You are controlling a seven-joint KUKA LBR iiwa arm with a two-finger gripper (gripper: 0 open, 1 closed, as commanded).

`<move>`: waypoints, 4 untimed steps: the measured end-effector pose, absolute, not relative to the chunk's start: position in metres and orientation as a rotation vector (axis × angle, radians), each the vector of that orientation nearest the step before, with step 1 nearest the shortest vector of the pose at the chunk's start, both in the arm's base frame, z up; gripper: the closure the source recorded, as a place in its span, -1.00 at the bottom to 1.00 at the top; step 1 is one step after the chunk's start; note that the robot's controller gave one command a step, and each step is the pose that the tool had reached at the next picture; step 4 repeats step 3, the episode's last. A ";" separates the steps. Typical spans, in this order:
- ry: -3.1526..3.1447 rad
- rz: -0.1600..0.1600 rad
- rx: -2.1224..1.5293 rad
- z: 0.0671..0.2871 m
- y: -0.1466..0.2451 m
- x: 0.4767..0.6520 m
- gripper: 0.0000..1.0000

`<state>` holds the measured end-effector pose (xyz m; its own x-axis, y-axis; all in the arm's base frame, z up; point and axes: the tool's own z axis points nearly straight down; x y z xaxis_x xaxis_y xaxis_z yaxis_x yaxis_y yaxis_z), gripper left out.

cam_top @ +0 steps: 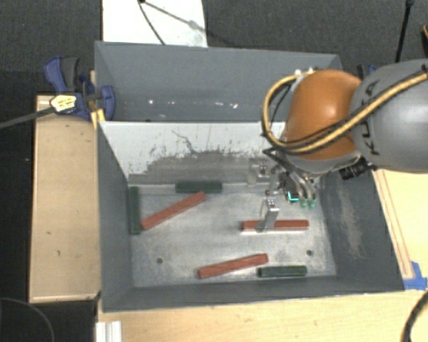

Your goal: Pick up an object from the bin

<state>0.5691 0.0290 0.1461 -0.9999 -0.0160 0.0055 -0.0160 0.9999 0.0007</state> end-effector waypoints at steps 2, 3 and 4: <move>-3.143 -0.001 0.038 0.071 0.010 0.520 1.00; -3.151 -0.001 0.118 0.223 0.032 0.521 1.00; -3.151 -0.001 0.118 0.223 0.032 0.521 1.00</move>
Offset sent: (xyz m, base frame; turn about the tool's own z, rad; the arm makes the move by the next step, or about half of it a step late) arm -0.0506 -0.0194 -0.0761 -0.0112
